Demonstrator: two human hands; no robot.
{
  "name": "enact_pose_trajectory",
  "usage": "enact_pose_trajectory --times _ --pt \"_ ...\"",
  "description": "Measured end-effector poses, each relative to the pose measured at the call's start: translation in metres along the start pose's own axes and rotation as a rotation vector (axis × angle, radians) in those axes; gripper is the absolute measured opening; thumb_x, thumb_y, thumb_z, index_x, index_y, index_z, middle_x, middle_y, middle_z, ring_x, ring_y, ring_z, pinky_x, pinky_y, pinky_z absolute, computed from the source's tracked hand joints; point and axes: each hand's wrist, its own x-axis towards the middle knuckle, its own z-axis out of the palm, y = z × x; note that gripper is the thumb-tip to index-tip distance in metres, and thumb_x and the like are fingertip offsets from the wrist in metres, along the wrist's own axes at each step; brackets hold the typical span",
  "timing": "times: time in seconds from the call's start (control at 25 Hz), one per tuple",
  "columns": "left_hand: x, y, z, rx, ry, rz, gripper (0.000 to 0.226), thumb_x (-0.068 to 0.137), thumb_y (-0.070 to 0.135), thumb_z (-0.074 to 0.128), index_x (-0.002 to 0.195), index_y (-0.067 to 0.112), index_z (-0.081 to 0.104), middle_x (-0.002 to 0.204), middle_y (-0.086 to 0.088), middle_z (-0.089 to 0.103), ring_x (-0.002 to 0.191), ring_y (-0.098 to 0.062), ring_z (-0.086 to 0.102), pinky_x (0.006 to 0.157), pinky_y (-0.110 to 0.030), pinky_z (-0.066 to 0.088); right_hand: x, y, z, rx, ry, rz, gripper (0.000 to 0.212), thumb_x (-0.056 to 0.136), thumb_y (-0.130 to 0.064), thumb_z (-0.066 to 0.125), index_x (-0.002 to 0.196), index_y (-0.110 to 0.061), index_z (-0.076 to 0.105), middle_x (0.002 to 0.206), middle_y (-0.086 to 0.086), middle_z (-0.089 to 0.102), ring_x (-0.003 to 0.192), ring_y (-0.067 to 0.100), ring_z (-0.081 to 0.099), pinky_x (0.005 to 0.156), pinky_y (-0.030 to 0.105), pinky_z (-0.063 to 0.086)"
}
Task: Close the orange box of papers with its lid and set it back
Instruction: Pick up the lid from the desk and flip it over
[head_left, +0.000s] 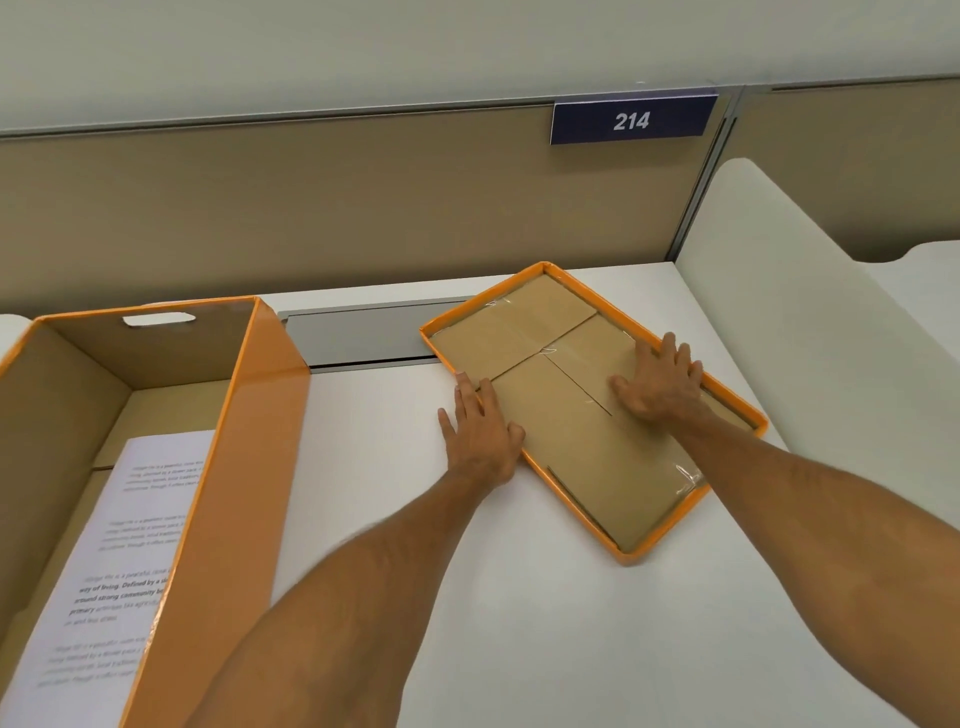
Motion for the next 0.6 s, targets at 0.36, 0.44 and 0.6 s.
enact_pose_trajectory --times 0.36,0.44,0.6 --pt "0.018 -0.021 -0.022 -0.078 -0.047 -0.043 0.074 0.091 0.022 0.049 0.152 0.010 0.009 0.162 -0.011 -0.013 0.151 -0.028 -0.002 0.120 -0.050 0.013 -0.018 0.004 -0.007 -0.037 0.087 -0.036 0.056 0.088 -0.029 0.052 0.138 -0.009 0.037 0.126 0.018 0.048 0.116 0.035 0.048 0.091 0.046 0.044" --pt "0.013 -0.020 -0.022 -0.159 -0.023 -0.092 0.079 0.091 0.018 0.050 0.153 0.011 0.001 0.163 -0.010 -0.010 0.151 -0.029 0.000 0.121 -0.049 0.015 -0.017 0.003 -0.009 0.081 0.040 -0.035 0.064 0.088 -0.030 0.056 0.143 -0.009 0.033 0.134 0.018 0.047 0.122 0.035 0.049 0.095 0.047 0.047" --pt "0.007 -0.015 -0.024 -0.287 -0.086 -0.135 0.082 0.093 0.008 0.044 0.152 0.012 -0.012 0.162 -0.013 0.008 0.147 -0.034 0.018 0.121 -0.049 0.016 -0.013 -0.007 -0.009 0.393 0.038 0.097 0.056 0.089 -0.017 0.057 0.140 -0.005 0.039 0.135 0.019 0.052 0.120 0.038 0.054 0.099 0.047 0.047"
